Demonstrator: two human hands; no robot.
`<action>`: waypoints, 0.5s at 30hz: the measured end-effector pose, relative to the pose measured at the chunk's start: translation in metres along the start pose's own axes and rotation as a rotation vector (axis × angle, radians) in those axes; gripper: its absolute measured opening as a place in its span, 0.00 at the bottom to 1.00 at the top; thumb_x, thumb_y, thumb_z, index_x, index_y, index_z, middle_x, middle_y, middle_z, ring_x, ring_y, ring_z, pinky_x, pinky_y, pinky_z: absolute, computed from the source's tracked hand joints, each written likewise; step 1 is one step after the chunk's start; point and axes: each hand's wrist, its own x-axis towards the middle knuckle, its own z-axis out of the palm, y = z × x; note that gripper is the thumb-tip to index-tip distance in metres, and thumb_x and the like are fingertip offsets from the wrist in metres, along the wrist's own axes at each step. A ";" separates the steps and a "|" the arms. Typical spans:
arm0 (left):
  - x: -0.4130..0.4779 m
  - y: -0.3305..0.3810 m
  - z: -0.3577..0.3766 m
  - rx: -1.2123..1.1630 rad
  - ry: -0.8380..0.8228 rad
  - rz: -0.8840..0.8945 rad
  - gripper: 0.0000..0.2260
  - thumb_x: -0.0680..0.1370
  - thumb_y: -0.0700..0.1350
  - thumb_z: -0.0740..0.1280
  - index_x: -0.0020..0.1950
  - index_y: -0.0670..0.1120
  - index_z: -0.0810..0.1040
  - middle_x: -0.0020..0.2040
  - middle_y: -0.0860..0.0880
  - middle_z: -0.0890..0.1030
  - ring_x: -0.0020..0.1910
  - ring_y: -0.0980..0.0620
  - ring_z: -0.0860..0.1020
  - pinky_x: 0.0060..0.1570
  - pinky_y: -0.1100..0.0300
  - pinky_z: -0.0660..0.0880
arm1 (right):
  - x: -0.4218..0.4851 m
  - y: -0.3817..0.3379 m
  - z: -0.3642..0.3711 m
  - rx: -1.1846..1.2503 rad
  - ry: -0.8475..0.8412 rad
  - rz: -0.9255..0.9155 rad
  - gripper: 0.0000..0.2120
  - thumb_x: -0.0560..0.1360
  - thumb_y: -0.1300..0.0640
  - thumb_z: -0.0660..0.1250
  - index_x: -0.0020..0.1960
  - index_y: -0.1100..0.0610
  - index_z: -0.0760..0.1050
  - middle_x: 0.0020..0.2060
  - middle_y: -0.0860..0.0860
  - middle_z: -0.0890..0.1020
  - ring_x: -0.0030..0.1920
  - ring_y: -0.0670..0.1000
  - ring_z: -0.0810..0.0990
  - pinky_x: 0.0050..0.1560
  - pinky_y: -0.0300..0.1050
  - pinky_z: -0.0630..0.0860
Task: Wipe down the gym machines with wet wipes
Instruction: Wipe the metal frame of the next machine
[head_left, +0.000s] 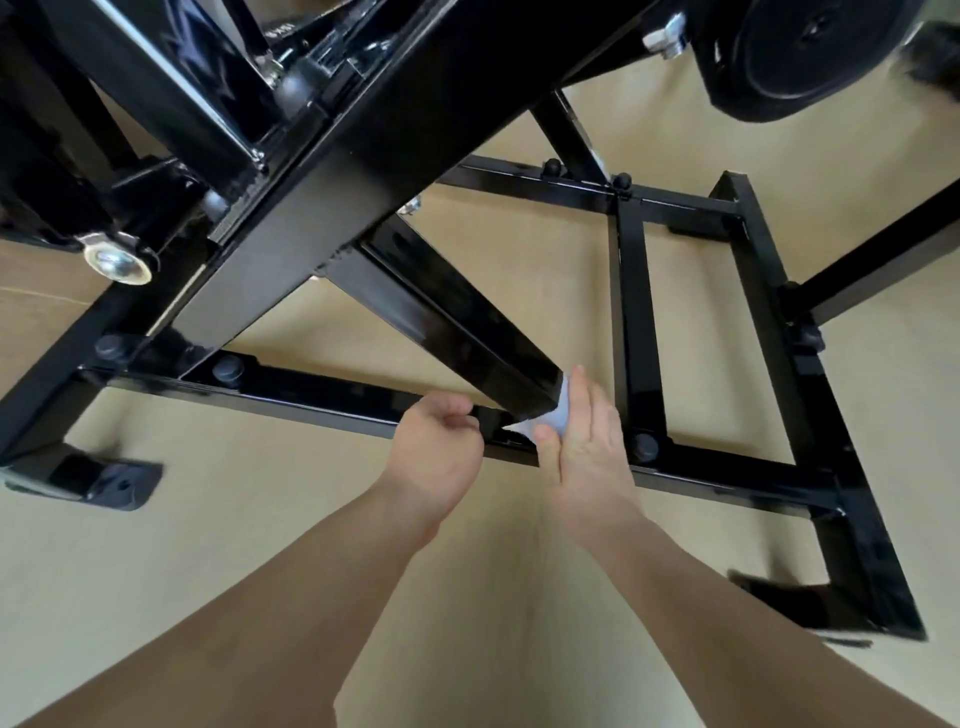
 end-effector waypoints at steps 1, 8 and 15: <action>0.000 0.001 0.002 -0.002 -0.001 -0.001 0.11 0.80 0.38 0.63 0.59 0.50 0.78 0.52 0.53 0.82 0.55 0.49 0.82 0.60 0.48 0.80 | 0.001 -0.008 0.004 -0.005 0.035 -0.068 0.34 0.85 0.39 0.47 0.83 0.59 0.54 0.78 0.55 0.62 0.77 0.60 0.64 0.76 0.63 0.64; -0.001 0.000 0.014 0.017 -0.011 -0.009 0.14 0.80 0.37 0.62 0.62 0.50 0.78 0.55 0.51 0.81 0.56 0.47 0.81 0.59 0.48 0.80 | -0.004 0.035 0.000 0.058 -0.057 0.069 0.29 0.86 0.40 0.45 0.84 0.48 0.48 0.83 0.41 0.50 0.82 0.42 0.47 0.82 0.52 0.53; 0.000 0.005 0.012 0.001 -0.005 -0.020 0.14 0.79 0.37 0.63 0.63 0.49 0.78 0.55 0.50 0.82 0.56 0.48 0.81 0.60 0.47 0.80 | 0.006 -0.011 0.002 0.038 -0.026 0.031 0.36 0.83 0.37 0.44 0.84 0.57 0.50 0.83 0.53 0.55 0.83 0.55 0.50 0.81 0.61 0.53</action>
